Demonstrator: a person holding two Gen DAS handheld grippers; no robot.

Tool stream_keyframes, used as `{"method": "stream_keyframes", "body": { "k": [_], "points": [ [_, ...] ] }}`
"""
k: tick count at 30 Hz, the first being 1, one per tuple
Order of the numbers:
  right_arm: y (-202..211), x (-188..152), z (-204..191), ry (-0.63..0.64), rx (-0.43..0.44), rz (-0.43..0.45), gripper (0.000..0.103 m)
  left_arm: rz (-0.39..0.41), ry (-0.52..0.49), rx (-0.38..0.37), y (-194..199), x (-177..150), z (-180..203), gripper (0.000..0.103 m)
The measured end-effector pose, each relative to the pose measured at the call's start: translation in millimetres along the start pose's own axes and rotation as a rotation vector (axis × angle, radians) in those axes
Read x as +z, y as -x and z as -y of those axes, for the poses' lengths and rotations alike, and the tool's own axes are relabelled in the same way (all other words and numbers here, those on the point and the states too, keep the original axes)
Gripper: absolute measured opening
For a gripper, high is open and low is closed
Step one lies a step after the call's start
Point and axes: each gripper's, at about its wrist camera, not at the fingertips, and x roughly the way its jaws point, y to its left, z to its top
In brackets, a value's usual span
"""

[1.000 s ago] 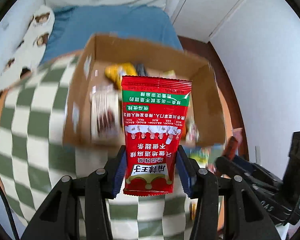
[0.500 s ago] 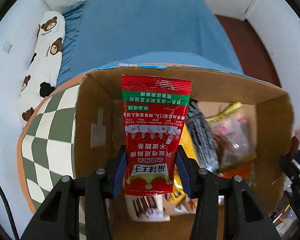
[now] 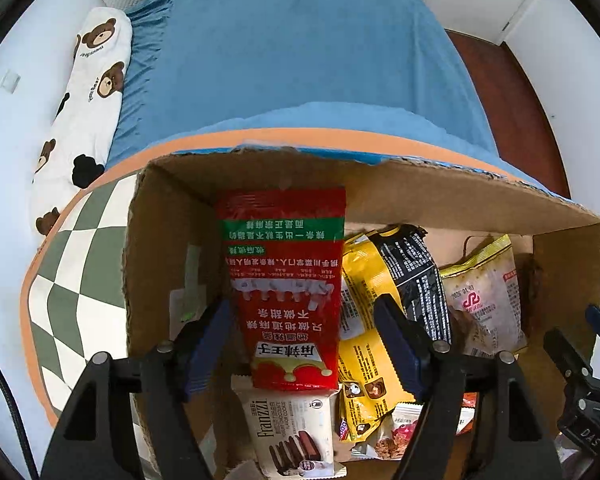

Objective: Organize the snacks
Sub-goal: 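Carry both packs over the box and open both grippers inside, then grasp the orange panda bag with the left gripper while the right grasps the yellow panda bag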

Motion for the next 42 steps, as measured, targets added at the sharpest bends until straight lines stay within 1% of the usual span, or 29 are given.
{"method": "stream_keyframes", "body": {
  "k": [1, 4, 5, 10, 12, 16, 20, 25, 32, 38, 42],
  "points": [
    [0, -1, 0, -0.003, 0.003, 0.001, 0.096, -0.002, 0.000, -0.006, -1, -1, -1, 0.087],
    [3, -2, 0, -0.022, 0.017, 0.004, 0.096, 0.000, 0.000, -0.039, 3, -5, -1, 0.095],
    [5, -3, 0, -0.027, 0.028, 0.001, 0.096, 0.004, 0.000, -0.042, 5, -7, -1, 0.095],
    [15, -12, -2, -0.026, 0.044, 0.026, 0.096, 0.036, 0.005, -0.080, 21, -21, 0, 0.096],
    [20, -17, -4, -0.025, 0.049, 0.037, 0.096, 0.059, 0.011, -0.085, 30, -31, 0, 0.096],
    [35, -32, -7, -0.011, 0.047, 0.076, 0.096, 0.118, 0.010, -0.078, 48, -52, 0, 0.096],
    [53, -49, -8, -0.013, 0.063, 0.115, 0.096, 0.187, 0.015, -0.086, 71, -79, -1, 0.096],
    [77, -72, -11, -0.007, 0.072, 0.172, 0.096, 0.271, 0.011, -0.076, 100, -110, -2, 0.096],
    [120, -108, -16, 0.004, 0.078, 0.260, 0.096, 0.367, -0.015, -0.075, 140, -154, -1, 0.096],
    [154, -141, -20, 0.001, 0.103, 0.311, 0.096, 0.412, -0.033, -0.075, 164, -188, 0, 0.096],
    [162, -165, -15, -0.022, 0.130, 0.307, 0.096, 0.421, -0.032, -0.072, 170, -211, 1, 0.096]
  ]
}}
